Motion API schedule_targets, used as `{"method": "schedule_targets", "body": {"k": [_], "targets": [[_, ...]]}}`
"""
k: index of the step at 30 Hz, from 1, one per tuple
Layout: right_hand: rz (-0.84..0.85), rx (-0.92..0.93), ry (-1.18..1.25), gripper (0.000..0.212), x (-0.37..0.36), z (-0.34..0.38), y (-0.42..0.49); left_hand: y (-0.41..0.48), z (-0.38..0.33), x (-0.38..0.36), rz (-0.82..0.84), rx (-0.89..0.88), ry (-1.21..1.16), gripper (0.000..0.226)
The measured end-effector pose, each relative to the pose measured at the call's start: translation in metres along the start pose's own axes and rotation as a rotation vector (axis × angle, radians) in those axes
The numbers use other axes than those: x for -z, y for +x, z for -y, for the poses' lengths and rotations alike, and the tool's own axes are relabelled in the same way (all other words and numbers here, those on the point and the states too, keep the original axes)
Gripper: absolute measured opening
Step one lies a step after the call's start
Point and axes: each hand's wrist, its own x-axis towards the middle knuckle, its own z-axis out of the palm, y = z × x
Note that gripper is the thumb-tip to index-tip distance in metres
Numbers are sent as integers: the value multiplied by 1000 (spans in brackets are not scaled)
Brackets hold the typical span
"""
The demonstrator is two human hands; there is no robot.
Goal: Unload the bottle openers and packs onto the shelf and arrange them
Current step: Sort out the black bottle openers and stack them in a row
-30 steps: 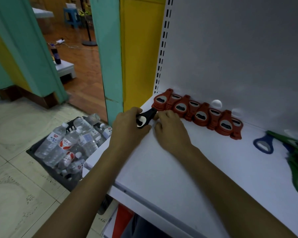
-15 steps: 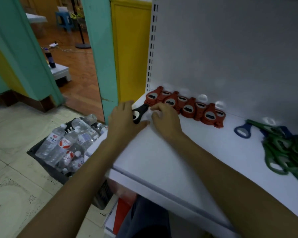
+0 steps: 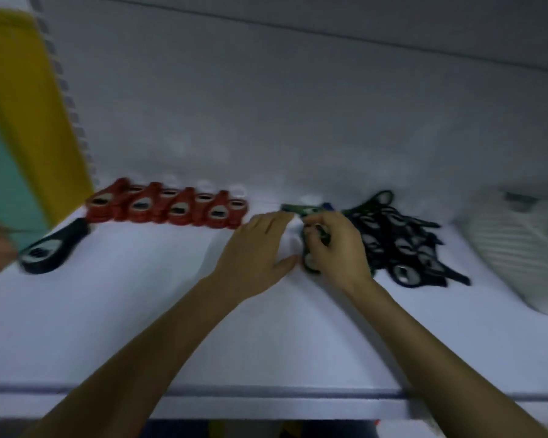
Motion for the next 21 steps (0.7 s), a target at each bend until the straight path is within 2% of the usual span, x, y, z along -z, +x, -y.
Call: {"method": "schedule_targets", "body": {"k": [3, 6, 11, 14, 21], "targets": [[-63, -100, -71, 17, 34, -38, -14, 23, -35, -38, 82, -68, -107, 64], [-136, -154, -186, 26, 52, -63, -23, 40, -48, -60, 125, -111, -98, 59], [10, -230, -432, 48, 52, -81, -17, 54, -44, -70, 13, -122, -151, 36], [-48, -216, -450, 44, 40, -82, -19, 52, -38, -72, 9, -120, -235, 28], [-234, -197, -301, 24, 44, -83, -18, 53, -43, -71, -4, -175, -265, 40]]}}
